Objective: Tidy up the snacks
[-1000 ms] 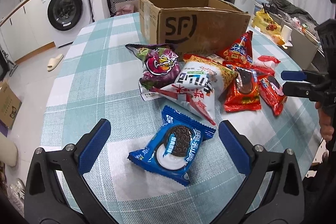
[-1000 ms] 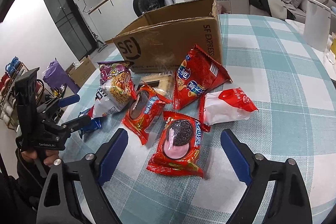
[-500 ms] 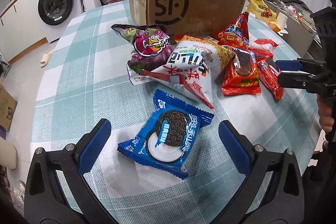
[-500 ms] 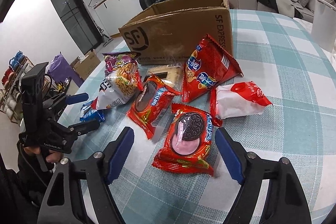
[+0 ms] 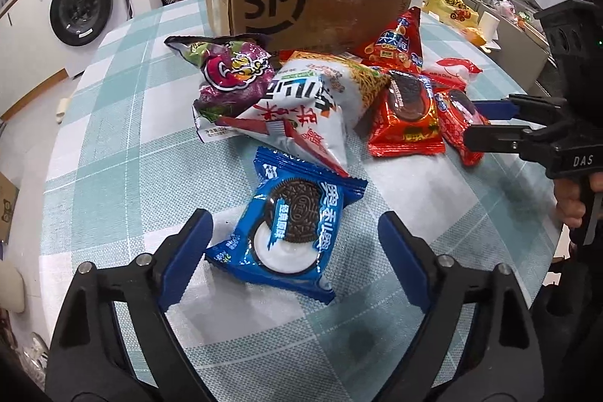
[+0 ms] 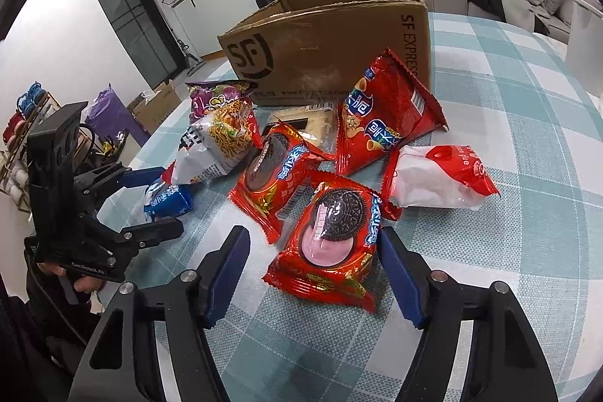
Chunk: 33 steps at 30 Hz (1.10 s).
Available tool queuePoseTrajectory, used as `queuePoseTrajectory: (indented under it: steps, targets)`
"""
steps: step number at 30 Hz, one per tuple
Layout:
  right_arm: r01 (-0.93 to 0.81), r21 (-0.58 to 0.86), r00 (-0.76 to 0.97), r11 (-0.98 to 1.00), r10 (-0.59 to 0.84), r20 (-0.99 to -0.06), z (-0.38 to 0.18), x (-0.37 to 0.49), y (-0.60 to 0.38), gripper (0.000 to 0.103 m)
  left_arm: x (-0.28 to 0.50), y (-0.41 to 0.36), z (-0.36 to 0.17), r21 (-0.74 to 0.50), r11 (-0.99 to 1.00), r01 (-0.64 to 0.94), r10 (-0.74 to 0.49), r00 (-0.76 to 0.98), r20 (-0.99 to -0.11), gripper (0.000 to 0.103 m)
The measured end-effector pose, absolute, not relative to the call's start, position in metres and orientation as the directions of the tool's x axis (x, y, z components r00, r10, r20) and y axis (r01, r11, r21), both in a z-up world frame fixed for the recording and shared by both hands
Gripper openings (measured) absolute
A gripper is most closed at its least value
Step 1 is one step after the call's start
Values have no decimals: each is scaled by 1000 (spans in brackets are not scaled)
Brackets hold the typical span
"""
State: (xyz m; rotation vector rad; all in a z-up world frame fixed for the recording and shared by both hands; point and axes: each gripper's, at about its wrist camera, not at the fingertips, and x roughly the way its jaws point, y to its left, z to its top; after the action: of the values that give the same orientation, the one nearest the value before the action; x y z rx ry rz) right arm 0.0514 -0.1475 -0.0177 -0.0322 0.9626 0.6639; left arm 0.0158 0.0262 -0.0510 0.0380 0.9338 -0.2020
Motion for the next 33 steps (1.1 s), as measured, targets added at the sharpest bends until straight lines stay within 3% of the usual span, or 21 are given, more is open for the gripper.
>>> queuePoseTrajectory:
  steps: [7,18,21,25,33]
  targets:
    - [-509,227,411,830,466,-784,-23,56,-146,66,19,28,-54,-39,985,167,-129,576,-807,73]
    - [-512,171,435,842,426,-793,-24,54,-139,59,16,24,-52,-51,980,193,-158,592,-790,46]
    - [-516,159,441,842,420,-793,-24,51,-138,57,15,23,-52,-63,977,202,-173,591,-788,44]
    - [-520,150,448,841,418,-790,-24,50,-139,46,15,21,-51,-72,975,211,-186,591,-785,43]
    - [-522,211,425,826,467,-775,-22,51,-150,44,12,19,-48,-97,967,234,-222,600,-769,42]
